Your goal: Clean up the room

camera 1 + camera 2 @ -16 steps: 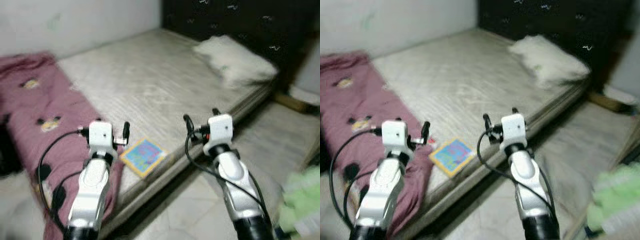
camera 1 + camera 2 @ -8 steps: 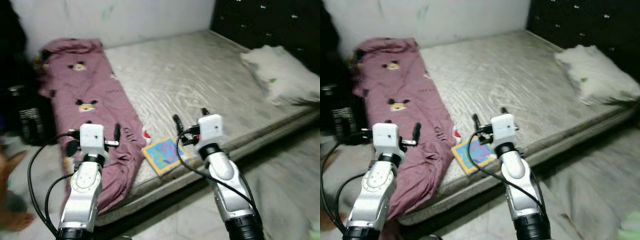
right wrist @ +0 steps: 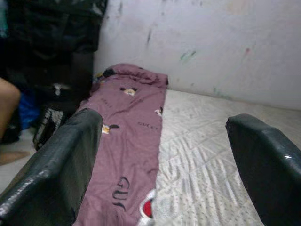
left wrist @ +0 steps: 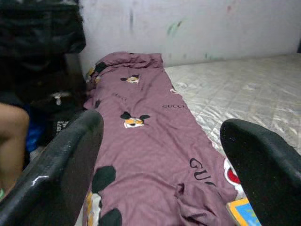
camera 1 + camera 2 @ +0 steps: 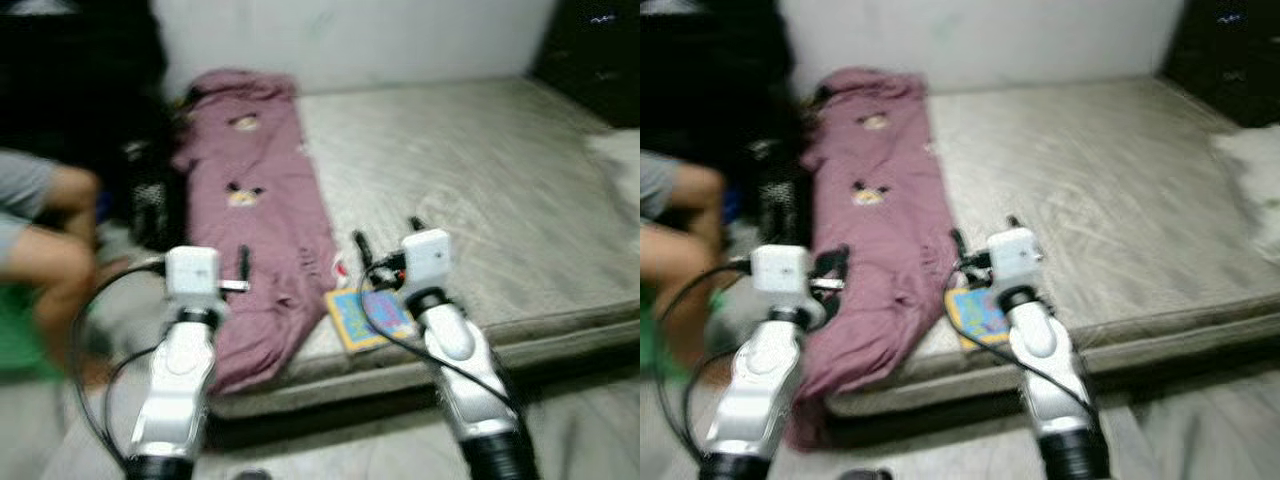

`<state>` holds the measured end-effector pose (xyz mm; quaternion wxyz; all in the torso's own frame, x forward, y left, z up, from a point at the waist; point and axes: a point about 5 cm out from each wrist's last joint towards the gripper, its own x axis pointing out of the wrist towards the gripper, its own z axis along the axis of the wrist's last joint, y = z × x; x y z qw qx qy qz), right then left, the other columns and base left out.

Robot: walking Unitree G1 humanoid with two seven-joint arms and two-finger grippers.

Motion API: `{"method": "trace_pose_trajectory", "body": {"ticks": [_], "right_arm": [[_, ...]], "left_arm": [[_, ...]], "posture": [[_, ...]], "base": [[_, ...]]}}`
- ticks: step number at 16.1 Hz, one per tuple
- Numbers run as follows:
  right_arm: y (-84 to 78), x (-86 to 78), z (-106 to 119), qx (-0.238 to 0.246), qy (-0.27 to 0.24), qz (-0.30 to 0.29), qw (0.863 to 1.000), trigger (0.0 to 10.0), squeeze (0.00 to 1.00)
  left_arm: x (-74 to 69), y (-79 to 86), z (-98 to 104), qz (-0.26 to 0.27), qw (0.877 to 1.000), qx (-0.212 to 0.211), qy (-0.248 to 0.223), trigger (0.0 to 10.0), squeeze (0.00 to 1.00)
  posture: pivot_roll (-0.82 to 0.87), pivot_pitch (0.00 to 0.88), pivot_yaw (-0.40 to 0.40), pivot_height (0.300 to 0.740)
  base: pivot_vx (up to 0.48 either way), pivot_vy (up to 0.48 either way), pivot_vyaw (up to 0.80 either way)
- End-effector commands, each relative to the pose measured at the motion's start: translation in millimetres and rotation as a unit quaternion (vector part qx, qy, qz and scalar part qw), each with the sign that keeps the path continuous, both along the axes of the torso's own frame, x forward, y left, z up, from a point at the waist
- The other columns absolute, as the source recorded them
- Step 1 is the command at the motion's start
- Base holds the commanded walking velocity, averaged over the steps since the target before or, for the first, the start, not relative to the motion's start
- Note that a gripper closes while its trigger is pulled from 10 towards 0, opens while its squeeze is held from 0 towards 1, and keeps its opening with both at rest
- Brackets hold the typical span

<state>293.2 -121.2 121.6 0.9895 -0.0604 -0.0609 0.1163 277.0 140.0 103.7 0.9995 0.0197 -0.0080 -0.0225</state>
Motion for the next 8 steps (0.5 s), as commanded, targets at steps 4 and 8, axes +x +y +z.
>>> {"method": "trace_pose_trajectory", "body": {"ticks": [4,8], "right_arm": [[7.6,3.0,6.1,0.014,-0.008,0.008,1.000,10.0,0.00],[5.1,4.4,6.0,0.018,-0.007,0.000,1.000,10.0,0.00]], "left_arm": [[3.5,8.8,3.3,0.010,1.000,0.009,-0.003,10.0,0.00],[3.1,5.9,3.5,-0.002,1.000,-0.001,-0.003,10.0,0.00]], "posture": [[0.01,0.000,-0.029,0.740],[0.01,0.000,-0.027,0.740]], "base": [[0.000,0.000,0.80],[0.000,0.000,0.10]]}}
